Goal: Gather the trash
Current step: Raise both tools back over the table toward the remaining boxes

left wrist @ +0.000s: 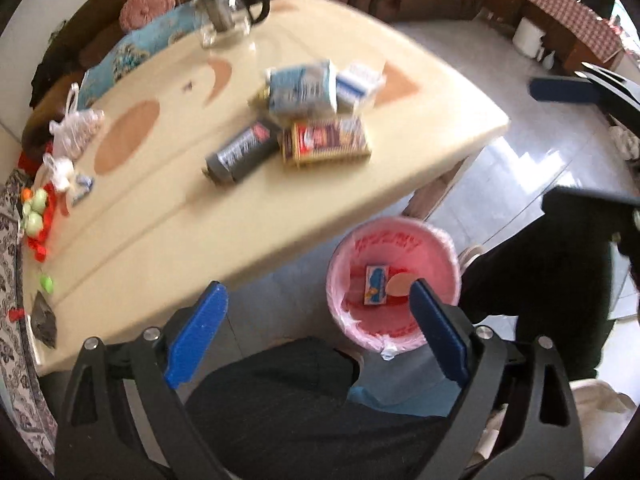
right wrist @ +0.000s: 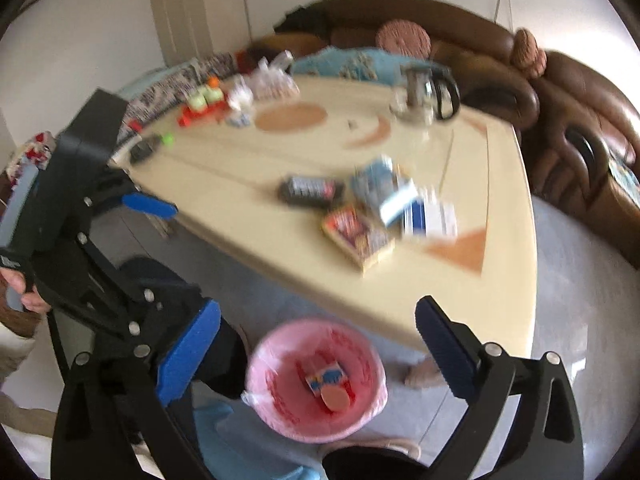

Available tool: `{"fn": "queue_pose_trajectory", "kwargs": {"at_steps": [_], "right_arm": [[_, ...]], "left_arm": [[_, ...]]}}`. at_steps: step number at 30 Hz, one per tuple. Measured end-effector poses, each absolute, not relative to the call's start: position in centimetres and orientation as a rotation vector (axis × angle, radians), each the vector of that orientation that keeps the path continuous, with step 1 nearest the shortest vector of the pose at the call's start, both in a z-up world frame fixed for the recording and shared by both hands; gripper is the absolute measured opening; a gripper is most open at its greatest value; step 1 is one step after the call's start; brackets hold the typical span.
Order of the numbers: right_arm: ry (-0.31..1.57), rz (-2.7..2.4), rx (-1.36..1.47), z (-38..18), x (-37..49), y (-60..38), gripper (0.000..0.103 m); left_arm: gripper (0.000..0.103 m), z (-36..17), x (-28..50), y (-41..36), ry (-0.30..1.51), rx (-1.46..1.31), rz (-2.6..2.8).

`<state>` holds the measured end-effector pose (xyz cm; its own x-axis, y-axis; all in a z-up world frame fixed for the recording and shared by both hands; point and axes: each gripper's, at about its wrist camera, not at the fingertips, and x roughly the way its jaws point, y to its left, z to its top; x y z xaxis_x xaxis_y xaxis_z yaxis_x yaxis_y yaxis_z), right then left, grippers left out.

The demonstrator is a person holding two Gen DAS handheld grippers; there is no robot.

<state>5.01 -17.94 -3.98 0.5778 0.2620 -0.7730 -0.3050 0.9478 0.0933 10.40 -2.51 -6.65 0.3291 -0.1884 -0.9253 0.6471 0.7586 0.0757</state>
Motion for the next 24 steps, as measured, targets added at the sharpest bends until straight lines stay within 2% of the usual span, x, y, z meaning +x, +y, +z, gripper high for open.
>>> {"fn": "queue_pose_trajectory", "kwargs": {"at_steps": [8,24], "right_arm": [[0.792,0.325,-0.160,2.2,6.9,-17.3,0.096],[0.829,0.361,-0.184,2.8,12.9,-18.0,0.096]], "left_arm": [[0.091,-1.8,11.7,-2.7,1.011,0.564,-0.602],[0.091,-2.3,17.5,-4.1,1.034,0.707,-0.662]]}}
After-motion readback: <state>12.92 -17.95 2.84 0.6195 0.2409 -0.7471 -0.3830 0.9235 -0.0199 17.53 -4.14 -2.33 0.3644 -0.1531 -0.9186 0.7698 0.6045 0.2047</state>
